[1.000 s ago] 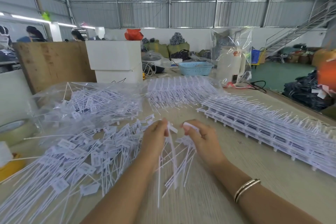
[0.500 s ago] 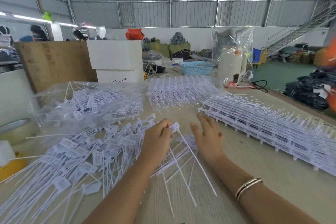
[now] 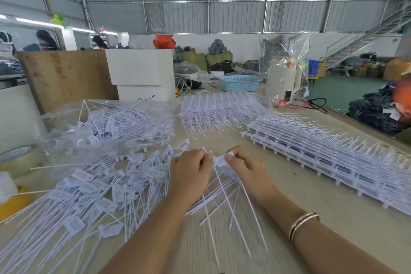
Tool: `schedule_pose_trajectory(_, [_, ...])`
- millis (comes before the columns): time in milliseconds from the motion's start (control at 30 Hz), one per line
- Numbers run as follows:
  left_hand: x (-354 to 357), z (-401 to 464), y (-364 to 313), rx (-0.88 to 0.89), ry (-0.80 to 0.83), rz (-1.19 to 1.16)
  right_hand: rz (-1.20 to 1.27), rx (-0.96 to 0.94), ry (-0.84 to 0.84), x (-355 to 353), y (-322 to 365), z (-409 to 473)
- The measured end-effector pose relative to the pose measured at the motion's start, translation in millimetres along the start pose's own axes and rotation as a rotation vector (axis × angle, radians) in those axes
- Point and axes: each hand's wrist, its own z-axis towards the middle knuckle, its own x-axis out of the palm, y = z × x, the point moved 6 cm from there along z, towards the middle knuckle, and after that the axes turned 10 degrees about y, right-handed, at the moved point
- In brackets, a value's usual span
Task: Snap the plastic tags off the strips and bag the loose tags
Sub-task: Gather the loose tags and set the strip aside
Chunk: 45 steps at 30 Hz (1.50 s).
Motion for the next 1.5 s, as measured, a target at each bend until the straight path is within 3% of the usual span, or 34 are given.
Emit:
schedule_pose_trajectory(200, [0, 0, -8, 0.081, 0.062, 0.028, 0.269, 0.018, 0.186, 11, 2, 3])
schedule_pose_trajectory(400, [11, 2, 4, 0.007, 0.196, -0.106, 0.22, -0.035, 0.198, 14, 4, 2])
schedule_pose_trajectory(567, [13, 5, 7, -0.122, 0.22, -0.318, 0.111, -0.132, 0.096, 12, 10, 2])
schedule_pose_trajectory(667, [9, 2, 18, -0.279, 0.111, -0.634, 0.267, -0.165, -0.064, 1, 9, 0])
schedule_pose_trajectory(767, [-4, 1, 30, -0.315, -0.018, -0.706, 0.357, -0.063, -0.156, -11, -1, -2])
schedule_pose_trajectory(967, [-5, -2, 4, -0.101, 0.068, -0.618, 0.096, 0.292, -0.206, -12, -25, -2])
schedule_pose_trajectory(1133, [1, -2, 5, -0.081, 0.144, -0.532, -0.319, 0.422, -0.08, -10, -28, 5])
schedule_pose_trajectory(1300, [11, 0, 5, -0.077, 0.239, -0.546, -0.145, 0.128, -0.133, -8, -5, 3])
schedule_pose_trajectory(1500, [9, 2, 8, -0.102, 0.101, -0.71, -0.013, 0.056, 0.041, 10, 3, 1])
